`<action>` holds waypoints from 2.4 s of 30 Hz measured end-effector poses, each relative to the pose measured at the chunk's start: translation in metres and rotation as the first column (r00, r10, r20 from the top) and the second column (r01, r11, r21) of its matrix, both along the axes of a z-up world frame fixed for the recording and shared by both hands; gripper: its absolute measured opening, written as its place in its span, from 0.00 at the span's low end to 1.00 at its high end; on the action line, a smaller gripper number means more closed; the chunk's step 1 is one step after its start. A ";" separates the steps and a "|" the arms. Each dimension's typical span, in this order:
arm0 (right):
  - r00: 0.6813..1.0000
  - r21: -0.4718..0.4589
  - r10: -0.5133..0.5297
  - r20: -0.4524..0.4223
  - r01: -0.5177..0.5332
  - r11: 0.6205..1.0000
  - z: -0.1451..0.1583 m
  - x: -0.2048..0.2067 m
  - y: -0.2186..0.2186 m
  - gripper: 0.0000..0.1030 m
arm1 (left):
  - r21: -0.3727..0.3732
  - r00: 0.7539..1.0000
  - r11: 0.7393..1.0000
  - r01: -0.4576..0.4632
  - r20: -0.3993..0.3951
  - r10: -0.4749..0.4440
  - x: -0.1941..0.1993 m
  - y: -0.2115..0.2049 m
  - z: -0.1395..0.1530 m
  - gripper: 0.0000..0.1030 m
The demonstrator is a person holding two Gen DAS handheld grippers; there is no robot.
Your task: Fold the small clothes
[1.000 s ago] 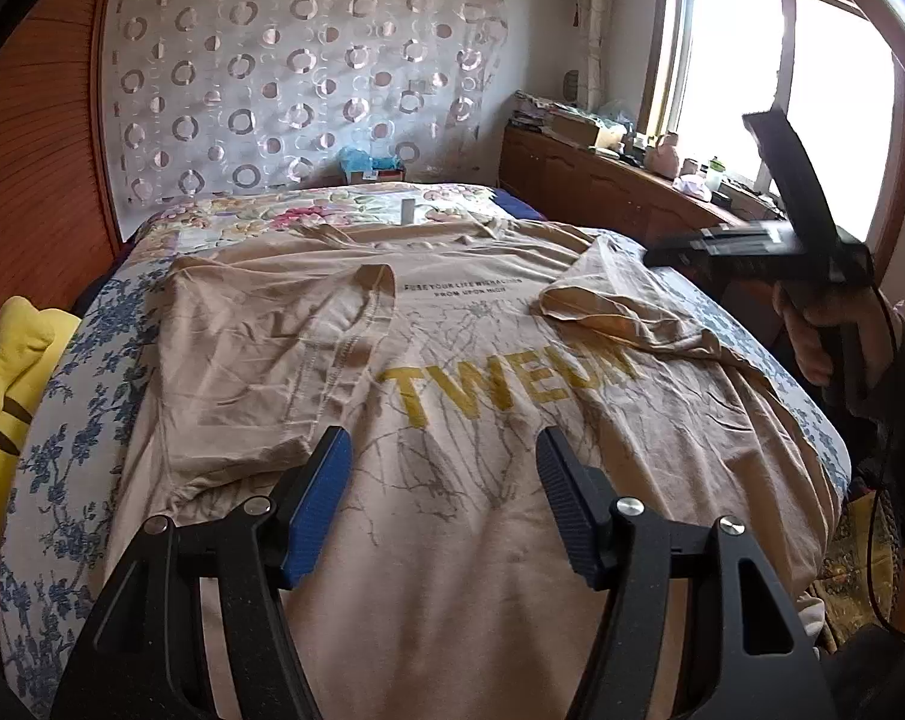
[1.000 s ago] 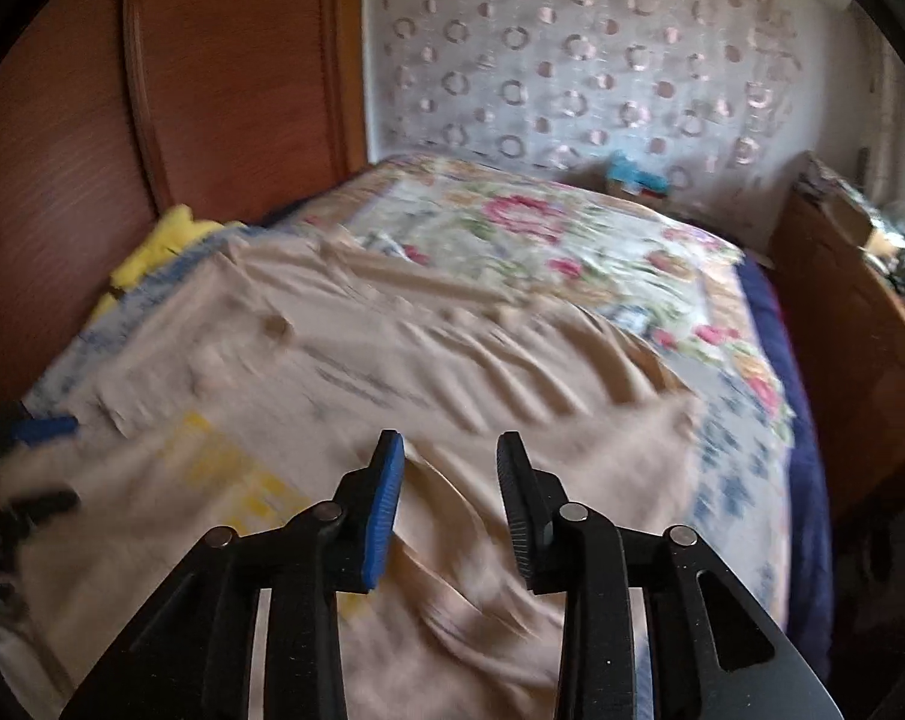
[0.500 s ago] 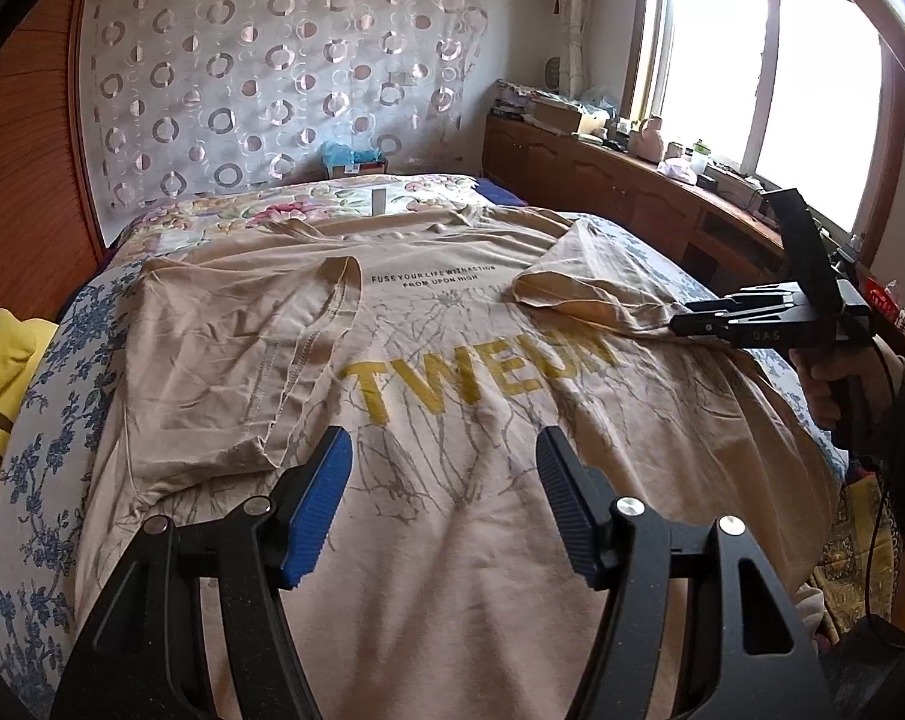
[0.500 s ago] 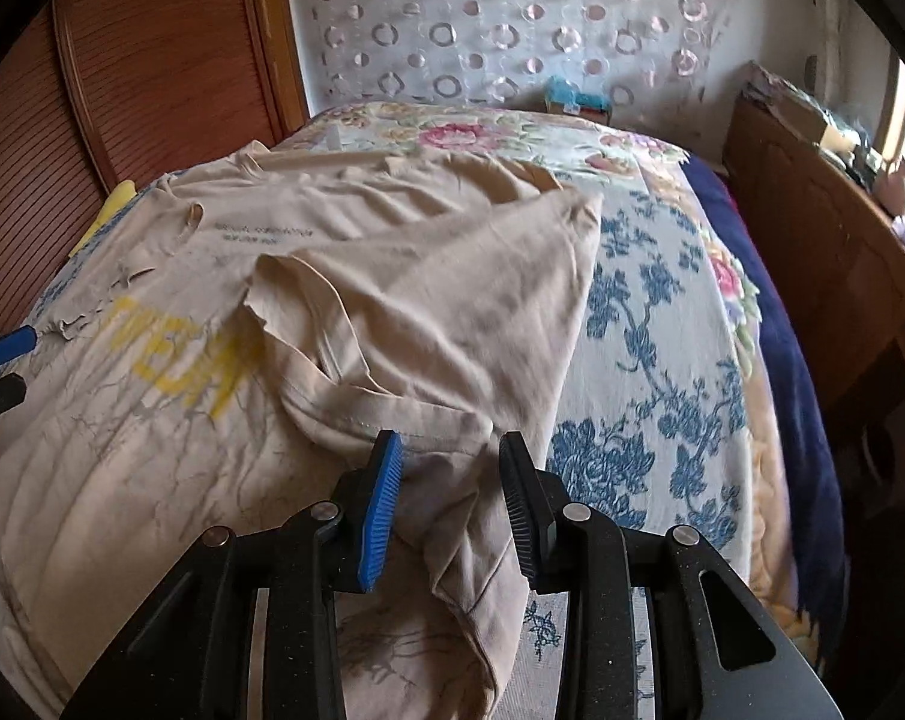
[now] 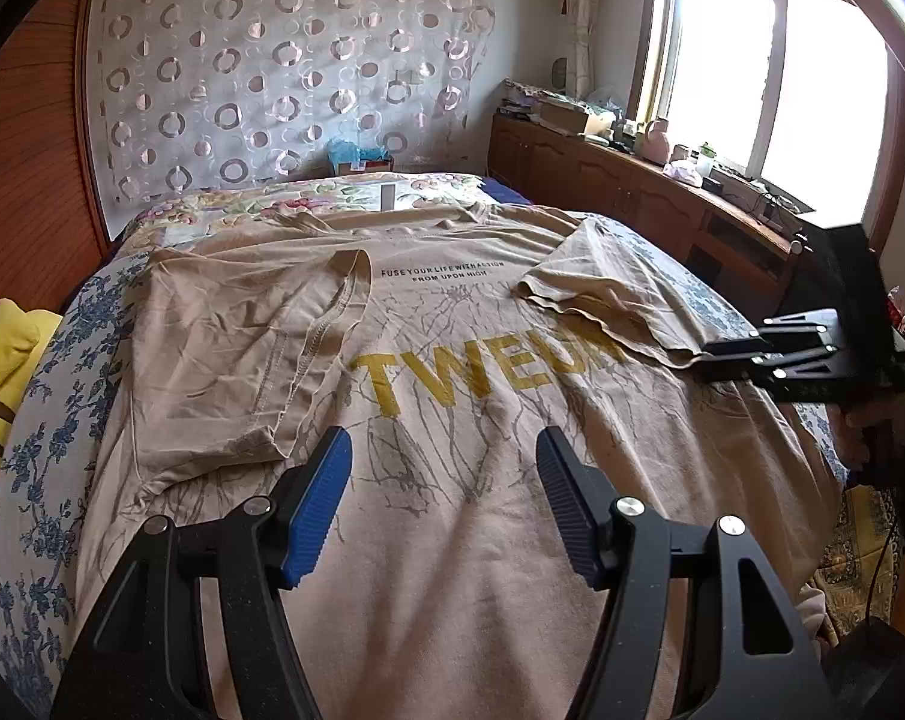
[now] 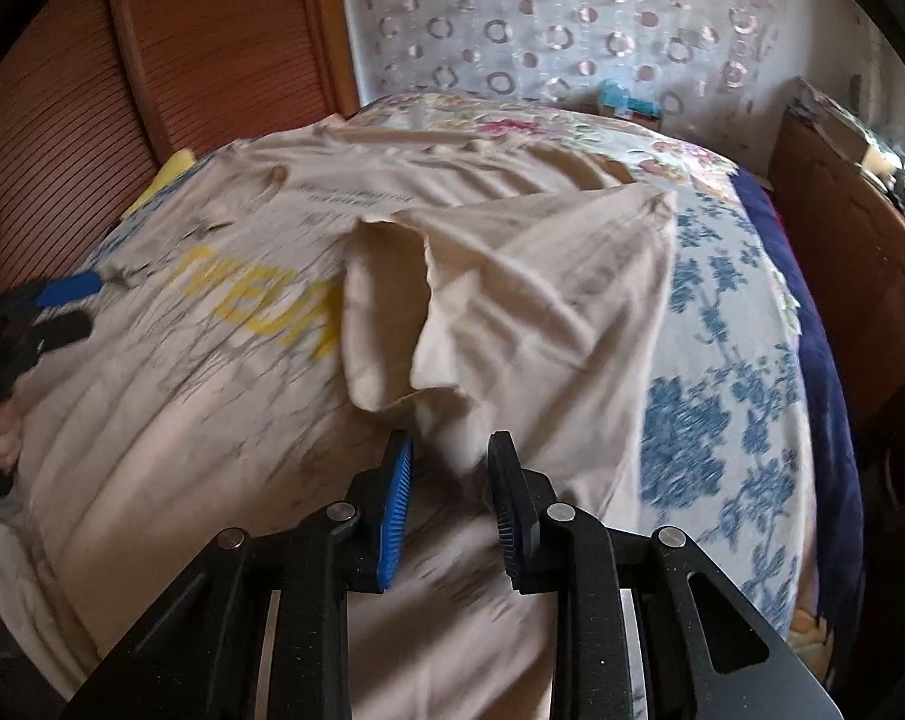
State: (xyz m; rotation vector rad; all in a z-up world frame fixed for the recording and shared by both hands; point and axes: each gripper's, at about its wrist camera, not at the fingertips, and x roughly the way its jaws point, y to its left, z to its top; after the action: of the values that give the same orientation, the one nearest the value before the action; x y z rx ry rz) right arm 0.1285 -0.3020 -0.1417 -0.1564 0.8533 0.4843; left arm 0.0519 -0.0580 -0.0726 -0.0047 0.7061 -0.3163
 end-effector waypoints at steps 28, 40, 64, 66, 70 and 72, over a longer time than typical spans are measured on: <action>0.998 -0.070 0.034 0.058 -0.029 0.997 -0.005 0.067 0.068 0.04 | 0.092 0.981 0.976 -0.196 0.026 0.194 0.046 0.099 0.013 0.63; 0.991 -0.057 0.073 0.113 -0.066 0.996 0.004 0.058 0.083 0.02 | 0.134 0.976 0.968 -0.212 -0.013 0.216 0.080 0.116 0.000 0.63; 0.994 -0.015 0.097 0.055 -0.097 0.995 0.003 0.086 0.087 0.37 | 0.176 0.975 0.963 -0.205 -0.051 0.217 0.124 0.127 -0.006 0.63; 0.995 -0.023 0.077 0.067 -0.076 0.997 0.003 0.089 0.077 0.43 | 0.175 0.975 0.964 -0.203 -0.059 0.216 0.134 0.130 -0.006 0.63; 0.997 -0.016 -0.013 0.071 0.015 1.000 0.002 0.107 0.045 0.47 | 0.162 0.975 0.967 -0.198 -0.070 0.211 0.148 0.137 -0.009 0.63; 0.995 -0.007 -0.068 0.070 0.068 0.998 0.002 0.115 0.030 0.47 | 0.166 0.975 0.966 -0.200 -0.068 0.213 0.155 0.140 -0.010 0.63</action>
State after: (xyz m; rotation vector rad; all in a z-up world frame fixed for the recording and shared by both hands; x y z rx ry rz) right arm 0.2433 -0.2724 -0.1401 -0.1516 0.7899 0.4089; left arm 0.2065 0.0820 -0.0830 0.0586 0.8074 -0.0595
